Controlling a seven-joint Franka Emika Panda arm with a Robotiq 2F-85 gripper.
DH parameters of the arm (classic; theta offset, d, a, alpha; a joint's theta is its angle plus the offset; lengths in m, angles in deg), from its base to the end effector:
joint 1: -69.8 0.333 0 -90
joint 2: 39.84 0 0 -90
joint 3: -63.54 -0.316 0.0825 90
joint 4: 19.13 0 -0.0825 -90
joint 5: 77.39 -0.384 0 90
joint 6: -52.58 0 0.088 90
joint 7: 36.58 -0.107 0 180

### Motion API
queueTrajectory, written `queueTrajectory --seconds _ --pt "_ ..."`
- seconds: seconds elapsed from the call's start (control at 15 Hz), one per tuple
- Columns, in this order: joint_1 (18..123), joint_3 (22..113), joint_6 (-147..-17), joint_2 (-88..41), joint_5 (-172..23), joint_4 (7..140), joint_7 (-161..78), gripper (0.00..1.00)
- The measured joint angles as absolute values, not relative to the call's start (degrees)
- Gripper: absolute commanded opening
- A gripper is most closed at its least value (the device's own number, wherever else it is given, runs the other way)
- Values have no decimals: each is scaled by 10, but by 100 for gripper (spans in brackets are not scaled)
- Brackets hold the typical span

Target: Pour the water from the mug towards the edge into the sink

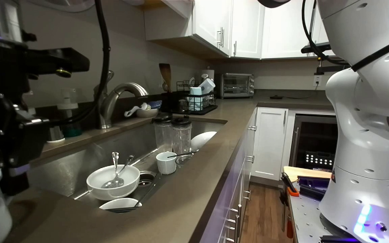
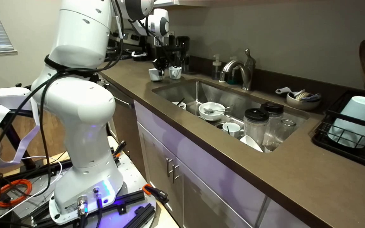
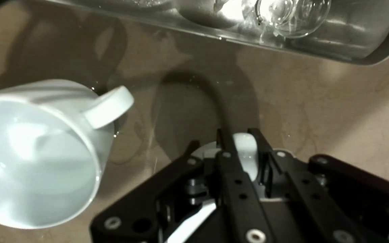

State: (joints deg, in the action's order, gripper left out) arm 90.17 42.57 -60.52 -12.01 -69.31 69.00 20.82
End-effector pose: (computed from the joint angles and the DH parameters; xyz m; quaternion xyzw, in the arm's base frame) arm 0.5418 0.4169 0.3860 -0.6437 -0.7650 0.0055 0.0205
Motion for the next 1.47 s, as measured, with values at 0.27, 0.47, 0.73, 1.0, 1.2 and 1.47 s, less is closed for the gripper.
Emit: queueTrajectory --seconds 0.27,0.47,0.73,1.0,1.2,1.47 --pt "905 414 -605 -115 -704 692 208 6" --pt "908 410 -605 -115 -706 694 208 42" --pt "912 405 -604 -115 -706 702 208 66" --pt "917 405 -602 -114 -706 706 208 68" --pt "917 407 -602 -114 -706 706 208 72" --pt "917 407 -602 -114 -706 706 208 72"
